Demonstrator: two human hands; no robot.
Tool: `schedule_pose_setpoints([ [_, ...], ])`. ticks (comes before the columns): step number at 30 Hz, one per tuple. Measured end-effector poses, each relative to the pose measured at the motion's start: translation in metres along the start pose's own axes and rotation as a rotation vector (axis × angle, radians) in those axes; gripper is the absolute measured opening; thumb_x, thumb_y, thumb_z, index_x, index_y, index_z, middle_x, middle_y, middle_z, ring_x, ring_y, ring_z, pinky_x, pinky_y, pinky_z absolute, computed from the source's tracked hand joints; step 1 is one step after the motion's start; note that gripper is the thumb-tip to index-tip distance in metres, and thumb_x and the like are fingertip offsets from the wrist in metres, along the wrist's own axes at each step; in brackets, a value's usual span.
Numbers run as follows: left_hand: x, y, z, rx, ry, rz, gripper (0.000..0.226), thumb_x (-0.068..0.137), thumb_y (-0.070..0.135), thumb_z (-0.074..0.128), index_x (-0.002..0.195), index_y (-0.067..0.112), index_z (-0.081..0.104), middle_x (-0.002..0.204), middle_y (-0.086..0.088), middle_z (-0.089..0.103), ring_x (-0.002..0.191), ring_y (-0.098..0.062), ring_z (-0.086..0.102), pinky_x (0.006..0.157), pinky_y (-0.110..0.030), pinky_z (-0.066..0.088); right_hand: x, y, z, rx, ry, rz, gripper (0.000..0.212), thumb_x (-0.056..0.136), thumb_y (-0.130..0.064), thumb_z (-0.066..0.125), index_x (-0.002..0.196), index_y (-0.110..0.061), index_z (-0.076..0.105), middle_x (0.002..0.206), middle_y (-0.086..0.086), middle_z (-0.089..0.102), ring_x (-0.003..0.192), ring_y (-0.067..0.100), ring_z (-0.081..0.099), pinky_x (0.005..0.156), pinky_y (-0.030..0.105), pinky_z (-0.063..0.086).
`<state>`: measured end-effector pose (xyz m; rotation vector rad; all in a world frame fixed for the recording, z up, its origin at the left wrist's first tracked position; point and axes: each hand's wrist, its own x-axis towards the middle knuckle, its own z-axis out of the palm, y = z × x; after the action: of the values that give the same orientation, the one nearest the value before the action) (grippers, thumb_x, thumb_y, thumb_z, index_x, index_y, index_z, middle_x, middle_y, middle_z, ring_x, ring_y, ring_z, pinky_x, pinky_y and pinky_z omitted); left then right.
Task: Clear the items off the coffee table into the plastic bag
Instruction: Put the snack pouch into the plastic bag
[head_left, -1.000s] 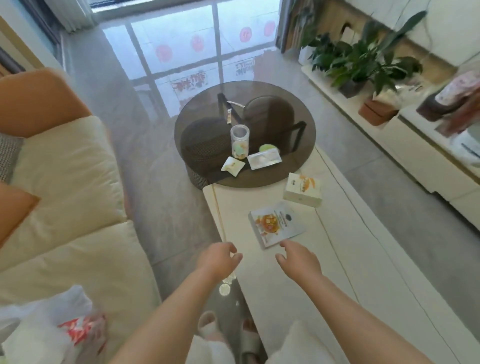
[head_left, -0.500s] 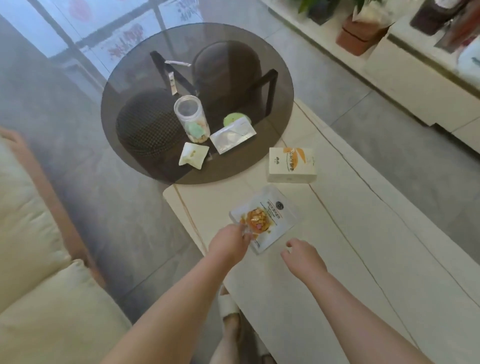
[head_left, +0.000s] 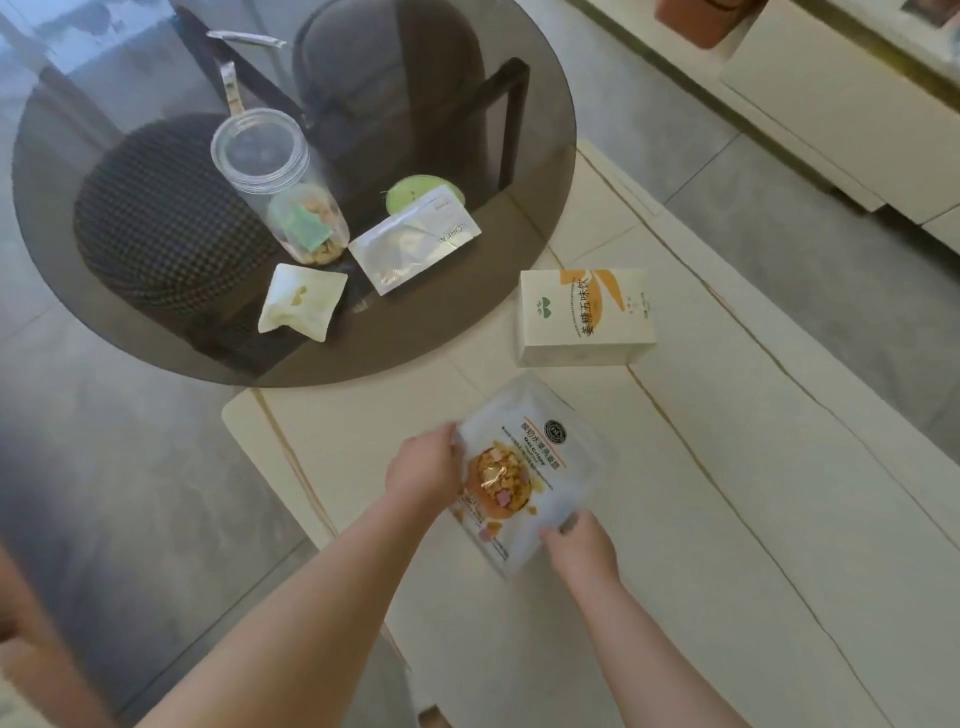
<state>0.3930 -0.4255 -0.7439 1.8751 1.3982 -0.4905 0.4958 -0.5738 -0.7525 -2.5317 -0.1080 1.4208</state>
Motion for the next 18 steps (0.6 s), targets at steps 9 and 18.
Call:
schedule_pose_setpoints([
  [9,-0.030,-0.022,0.012,-0.371,0.031,-0.290,0.008,0.087,0.017,0.053,0.095,0.017,0.057,0.094,-0.001,0.058,0.088,-0.021,0.054,0.075,-0.028,0.045,-0.017,0.003,-0.009,0.156,0.160,-0.081,0.004,0.089,-0.009,0.055,0.086,-0.009,0.056,0.079,0.004,0.057,0.075,0.025,0.053,0.054,0.026,0.034],
  [18,-0.151,-0.051,-0.021,-0.854,0.172,-0.403,0.022,0.090,0.018,0.063,0.072,0.017,0.049,0.084,-0.003,0.057,0.081,-0.023,0.053,0.077,-0.036,0.047,-0.117,-0.018,-0.043,0.295,0.029,-0.315,0.005,0.092,-0.013,0.052,0.091,-0.008,0.051,0.078,0.001,0.053,0.072,0.020,0.048,0.058,0.026,0.036],
])
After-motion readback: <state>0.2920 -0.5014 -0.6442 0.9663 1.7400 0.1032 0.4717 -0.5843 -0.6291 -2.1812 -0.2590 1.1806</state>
